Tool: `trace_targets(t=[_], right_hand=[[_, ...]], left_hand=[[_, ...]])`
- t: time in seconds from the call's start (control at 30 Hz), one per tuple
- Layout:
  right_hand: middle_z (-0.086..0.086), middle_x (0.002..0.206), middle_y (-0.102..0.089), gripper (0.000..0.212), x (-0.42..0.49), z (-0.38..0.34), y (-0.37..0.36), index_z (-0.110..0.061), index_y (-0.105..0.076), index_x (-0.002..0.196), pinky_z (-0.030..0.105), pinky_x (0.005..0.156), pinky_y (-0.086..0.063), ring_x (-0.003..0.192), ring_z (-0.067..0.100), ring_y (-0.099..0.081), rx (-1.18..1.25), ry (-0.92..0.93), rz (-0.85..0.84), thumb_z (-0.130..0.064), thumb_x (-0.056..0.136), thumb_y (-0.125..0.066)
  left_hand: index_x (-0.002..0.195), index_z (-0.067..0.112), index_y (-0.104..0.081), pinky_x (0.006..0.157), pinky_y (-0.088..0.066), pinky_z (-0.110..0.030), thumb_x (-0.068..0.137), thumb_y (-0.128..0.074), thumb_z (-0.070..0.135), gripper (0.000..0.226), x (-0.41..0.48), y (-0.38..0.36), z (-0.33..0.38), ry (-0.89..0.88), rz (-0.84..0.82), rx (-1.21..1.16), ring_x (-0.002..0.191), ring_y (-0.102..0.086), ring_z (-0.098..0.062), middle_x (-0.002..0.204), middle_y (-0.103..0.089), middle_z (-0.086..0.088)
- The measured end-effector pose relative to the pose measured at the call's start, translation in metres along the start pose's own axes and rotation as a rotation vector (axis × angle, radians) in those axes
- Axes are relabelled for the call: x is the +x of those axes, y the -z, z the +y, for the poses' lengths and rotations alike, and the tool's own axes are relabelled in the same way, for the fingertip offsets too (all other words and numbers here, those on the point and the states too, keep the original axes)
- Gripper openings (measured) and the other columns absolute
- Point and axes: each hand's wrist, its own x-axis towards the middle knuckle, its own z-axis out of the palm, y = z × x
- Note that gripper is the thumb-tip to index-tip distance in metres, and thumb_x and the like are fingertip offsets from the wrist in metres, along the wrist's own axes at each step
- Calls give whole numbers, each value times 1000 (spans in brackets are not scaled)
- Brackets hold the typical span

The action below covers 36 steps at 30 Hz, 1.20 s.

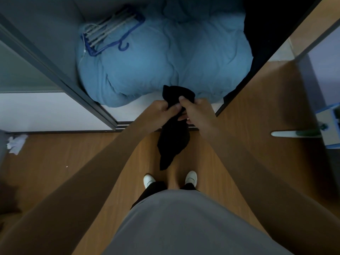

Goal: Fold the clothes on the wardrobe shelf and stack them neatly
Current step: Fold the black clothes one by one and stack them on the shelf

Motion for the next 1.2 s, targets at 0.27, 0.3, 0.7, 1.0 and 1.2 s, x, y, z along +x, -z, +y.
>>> trace_targets(t=[0.27,0.3,0.7,1.0,1.2], right_hand=[[-5,53,-55,42,-8,-1,6,-9,-56,58,13,45,-33,45,1,-47,-202,163,-12,-27,96,-63],[-15,53,-54,38,-9,-3,10,-15,-55,59,11,49,-34,48,-3,-48,-217,202,-6,-25,95,-65],[-1,100,-66,34,-1,-22,25,-2,-60,98,32,89,-41,97,8,-58,-703,842,-306,-14,75,-82],[10,76,-53,21,-6,-18,11,6,-60,76,19,60,-32,66,11,-48,-524,763,-269,-7,93,-65],[11,92,-67,8,-4,-19,-3,0,-71,93,23,70,-43,80,15,-62,-351,647,-251,-6,90,-66]], left_hand=[[76,16,-47,58,-34,-29,90,-52,1,22,-3,-5,-1,-137,31,368,67,-51,-16,71,-52,0],[75,11,-47,58,-34,-30,91,-51,1,20,-2,-2,0,-127,33,357,67,-51,-18,71,-53,-4],[77,9,-60,53,-34,-16,84,-47,-2,18,-12,27,11,-260,-11,61,57,-45,4,64,-52,14],[84,27,-60,54,-35,-10,89,-50,-2,30,-26,40,11,-254,9,50,56,-48,6,62,-56,23],[106,11,-42,52,-38,-26,94,-52,-2,20,-33,41,10,-234,64,-18,58,-49,-12,72,-59,-4]])
